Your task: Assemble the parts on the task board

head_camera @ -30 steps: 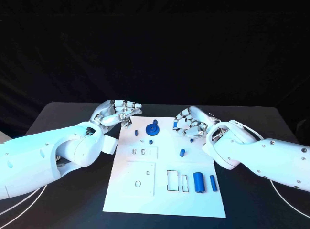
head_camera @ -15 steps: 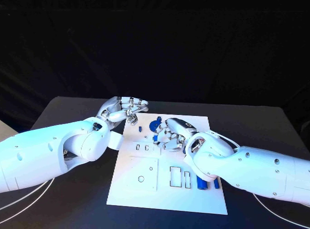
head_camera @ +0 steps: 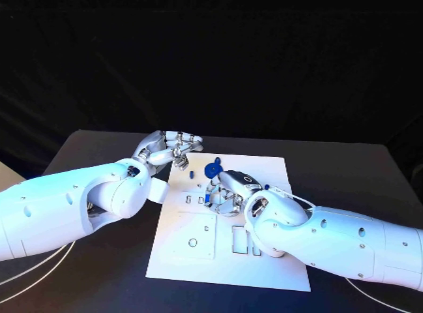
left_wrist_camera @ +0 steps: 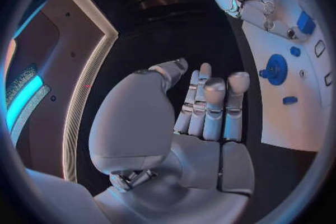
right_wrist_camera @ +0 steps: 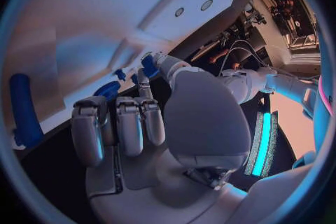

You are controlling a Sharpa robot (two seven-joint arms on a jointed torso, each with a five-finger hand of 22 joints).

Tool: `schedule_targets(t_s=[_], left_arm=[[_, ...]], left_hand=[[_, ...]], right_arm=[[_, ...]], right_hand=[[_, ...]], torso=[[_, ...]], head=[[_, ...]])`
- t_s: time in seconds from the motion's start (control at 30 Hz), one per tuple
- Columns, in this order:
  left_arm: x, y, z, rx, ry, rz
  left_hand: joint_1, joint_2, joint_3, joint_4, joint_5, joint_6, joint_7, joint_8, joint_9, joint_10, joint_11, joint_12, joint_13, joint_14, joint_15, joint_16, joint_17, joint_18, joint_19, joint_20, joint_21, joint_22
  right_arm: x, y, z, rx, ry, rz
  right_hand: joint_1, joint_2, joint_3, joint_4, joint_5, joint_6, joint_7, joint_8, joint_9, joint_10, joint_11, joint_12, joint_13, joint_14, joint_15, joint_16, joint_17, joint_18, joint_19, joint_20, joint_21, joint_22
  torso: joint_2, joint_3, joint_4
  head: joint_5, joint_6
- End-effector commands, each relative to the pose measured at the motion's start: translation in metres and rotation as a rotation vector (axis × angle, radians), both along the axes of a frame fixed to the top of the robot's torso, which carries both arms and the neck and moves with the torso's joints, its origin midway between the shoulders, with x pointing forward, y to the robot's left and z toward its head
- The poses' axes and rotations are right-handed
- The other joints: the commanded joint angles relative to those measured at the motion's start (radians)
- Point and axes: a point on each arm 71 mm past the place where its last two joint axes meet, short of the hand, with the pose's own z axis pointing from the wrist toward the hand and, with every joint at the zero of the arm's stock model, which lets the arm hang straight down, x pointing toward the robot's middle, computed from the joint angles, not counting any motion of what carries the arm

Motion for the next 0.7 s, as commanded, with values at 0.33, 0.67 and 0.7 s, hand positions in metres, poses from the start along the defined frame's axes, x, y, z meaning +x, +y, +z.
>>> schedule_targets(t_s=[0.33,0.67,0.7], left_arm=[[-0.0006,-0.0004,0.0007,-0.005,0.004,-0.002],[-0.0009,-0.0006,0.0007,-0.006,0.005,-0.008],[-0.0010,-0.0005,0.0007,-0.006,0.005,-0.009]], left_hand=[[-0.001,0.008,-0.001,-0.002,-0.006,-0.008,0.000,-0.003,0.001,-0.007,0.000,0.006,0.002,0.007,0.000,0.004,0.000,-0.019,-0.005,0.004,0.004,0.000],[-0.001,0.008,-0.001,-0.003,-0.006,-0.008,0.000,-0.003,0.002,-0.007,0.000,0.006,0.002,0.007,0.000,0.005,-0.002,-0.018,-0.006,0.004,0.004,-0.001],[-0.001,0.008,-0.001,-0.003,-0.006,-0.008,0.000,-0.003,0.002,-0.007,0.000,0.006,0.002,0.007,0.000,0.005,-0.002,-0.018,-0.006,0.004,0.004,-0.001]], right_arm=[[0.0000,0.0047,-0.0036,-0.045,-0.037,0.005],[0.0017,0.0063,-0.0050,-0.072,-0.050,0.009],[0.0020,0.0062,-0.0052,-0.074,-0.051,0.008]], right_hand=[[-0.014,-0.001,-0.006,0.006,0.003,0.020,-0.019,0.007,0.002,0.102,-0.008,0.007,0.263,0.108,-0.007,0.005,0.263,-0.007,0.103,-0.008,0.004,0.263],[-0.020,-0.012,-0.010,0.006,-0.004,0.003,-0.013,0.002,-0.002,0.099,-0.003,0.003,0.260,0.108,-0.005,0.005,0.263,-0.007,0.103,-0.007,0.004,0.263],[-0.021,-0.013,-0.011,0.006,-0.005,-0.002,-0.011,0.000,-0.003,0.098,-0.002,0.001,0.259,0.108,-0.004,0.005,0.263,-0.007,0.103,-0.006,0.004,0.263]], torso=[[-0.002,0.0000,-0.0005],[-0.002,0.0001,-0.0003],[-0.002,0.0000,-0.0004]], head=[[0.006,-0.005],[0.007,-0.007],[0.006,-0.006]])
